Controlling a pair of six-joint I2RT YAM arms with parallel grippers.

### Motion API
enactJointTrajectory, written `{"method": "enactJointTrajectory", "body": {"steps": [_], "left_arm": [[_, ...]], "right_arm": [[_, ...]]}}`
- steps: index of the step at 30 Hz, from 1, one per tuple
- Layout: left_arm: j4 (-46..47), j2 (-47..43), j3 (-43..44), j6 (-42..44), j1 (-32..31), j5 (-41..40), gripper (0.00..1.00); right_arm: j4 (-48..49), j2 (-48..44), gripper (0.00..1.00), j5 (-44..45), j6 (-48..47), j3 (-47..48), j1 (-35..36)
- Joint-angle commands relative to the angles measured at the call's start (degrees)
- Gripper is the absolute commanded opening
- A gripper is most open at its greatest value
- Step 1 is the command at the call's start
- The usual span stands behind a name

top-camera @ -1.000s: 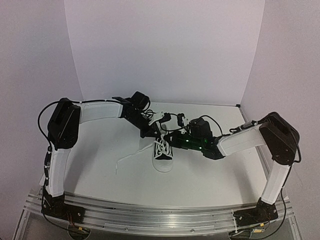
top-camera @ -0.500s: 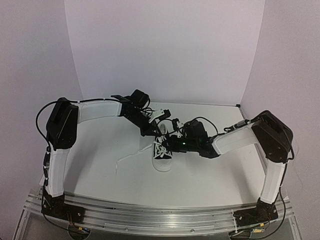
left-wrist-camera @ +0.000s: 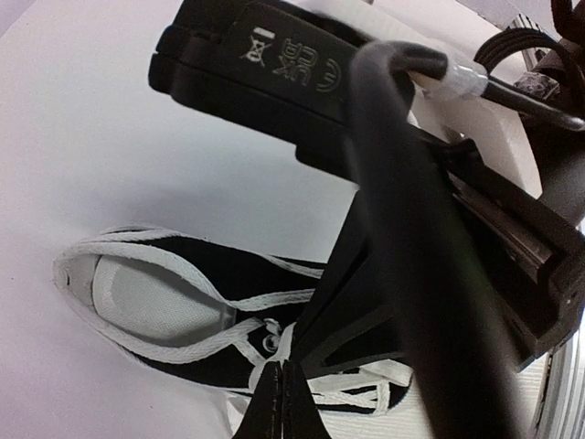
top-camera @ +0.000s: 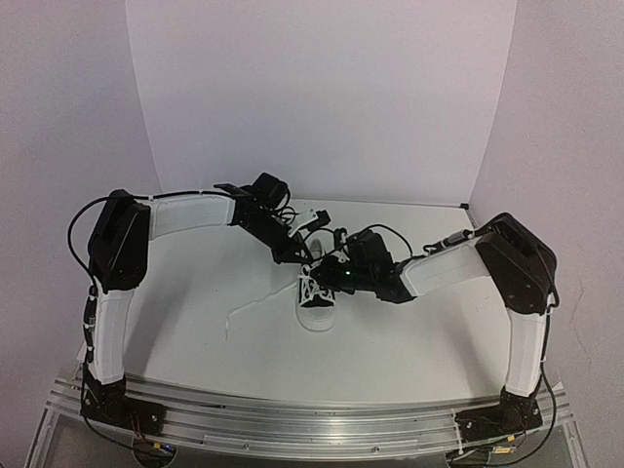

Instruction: Tie the shoes

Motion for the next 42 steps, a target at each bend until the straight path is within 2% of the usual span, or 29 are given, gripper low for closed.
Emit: {"method": "enactJointTrajectory", "body": {"steps": [1,7,16,18,20,23,25,27,28,30,32,34,36,42], "left_arm": [[-0.17,-4.55,-0.24,-2.03,-0.23,2.33,0.0],[-1.37,-2.8,1.28,-4.83,-0.22,4.47,0.0],[-1.23,-0.68,0.22,-5.72,-0.02,6.37,0.0],[-2.07,0.38,1.95,-4.53,0.34,6.19,0.04],[-3.94,1.29,4.31,-2.28,1.14,6.56,0.18],[-8.27,1.83,7.78,3.56,2.2,8.33,0.47],[-10.95,1.31,9.7,8.59,3.52,9.67,0.59],[-12.28,0.57,11.18,12.51,5.64,13.03,0.64],[-12.6,0.27,11.71,14.19,6.9,15.53,0.64],[-10.16,0.16,10.89,16.07,9.71,16.42,0.54],[-6.37,1.22,8.92,16.86,11.2,12.91,0.44],[-5.22,2.93,7.81,20.74,11.37,10.49,0.39],[-2.31,4.17,5.83,22.61,11.06,10.63,0.37],[8.53,4.41,-0.23,30.43,8.28,7.46,0.38]], "right_arm": [[0.27,0.6,0.0,7.17,3.09,2.83,-0.28],[0.28,3.81,0.0,9.76,7.79,4.7,-0.34],[0.2,6.06,0.0,9.88,8.19,6.71,-0.35],[0.2,6.88,0.0,9.86,8.39,6.84,-0.35],[0.18,7.52,0.0,9.77,8.07,7.03,-0.35],[0.25,8.22,0.0,10.31,8.14,6.8,-0.48],[0.27,8.56,0.0,10.25,8.1,6.82,-0.55],[0.22,8.8,0.0,10.12,8.05,6.92,-0.61],[0.27,8.92,0.0,10.01,7.99,7.1,-0.62],[0.23,9.06,0.0,9.46,7.38,7.56,-0.62],[0.23,9.0,0.0,9.12,6.83,8.08,-0.62],[0.22,8.97,0.0,8.95,6.32,8.41,-0.62],[0.22,9.14,0.0,8.45,6.11,8.85,-0.62],[0.23,8.93,0.0,7.23,5.39,9.26,-0.62]]}}
